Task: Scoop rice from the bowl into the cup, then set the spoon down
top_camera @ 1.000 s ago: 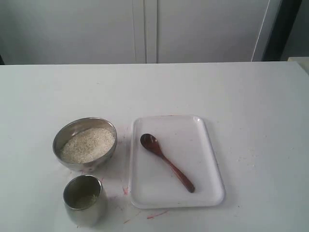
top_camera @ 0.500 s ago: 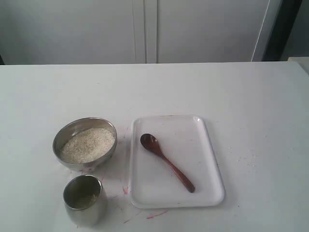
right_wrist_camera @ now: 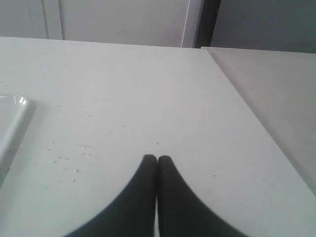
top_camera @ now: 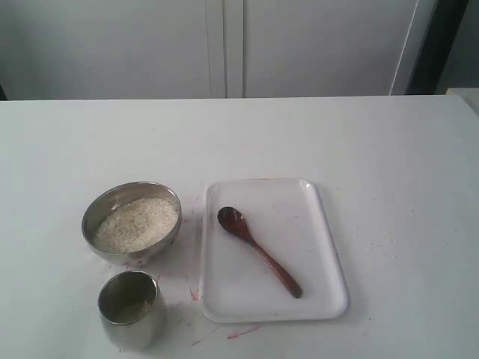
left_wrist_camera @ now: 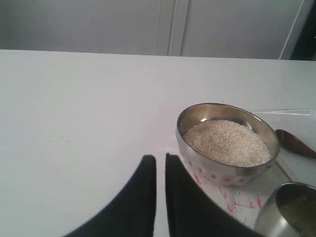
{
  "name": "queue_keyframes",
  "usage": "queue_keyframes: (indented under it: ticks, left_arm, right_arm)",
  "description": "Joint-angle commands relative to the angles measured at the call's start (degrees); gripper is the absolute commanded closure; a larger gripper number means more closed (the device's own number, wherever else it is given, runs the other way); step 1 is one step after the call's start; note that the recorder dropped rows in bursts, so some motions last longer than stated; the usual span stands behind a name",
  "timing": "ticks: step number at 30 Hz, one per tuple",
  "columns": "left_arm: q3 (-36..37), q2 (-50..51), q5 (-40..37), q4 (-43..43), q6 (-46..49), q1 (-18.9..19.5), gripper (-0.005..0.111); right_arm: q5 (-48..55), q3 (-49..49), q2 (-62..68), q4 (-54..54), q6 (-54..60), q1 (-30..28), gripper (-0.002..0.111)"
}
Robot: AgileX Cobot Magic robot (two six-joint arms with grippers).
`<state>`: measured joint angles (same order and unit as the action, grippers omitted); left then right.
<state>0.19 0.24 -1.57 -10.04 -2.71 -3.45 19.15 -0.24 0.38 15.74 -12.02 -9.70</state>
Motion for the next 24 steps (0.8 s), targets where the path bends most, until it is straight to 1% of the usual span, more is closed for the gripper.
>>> queue_keyframes:
  ticks: [1, 24]
  left_arm:
    - [-0.19, -0.24, 0.21, -0.53, -0.11, -0.13, 0.092]
    - [-0.19, -0.24, 0.21, -0.53, -0.11, -0.13, 0.092]
  right_arm:
    - [0.06, 0.24, -0.38, 0.69, -0.26, 0.31, 0.108]
    - [0.06, 0.24, -0.38, 0.58, 0.52, 0.31, 0.108]
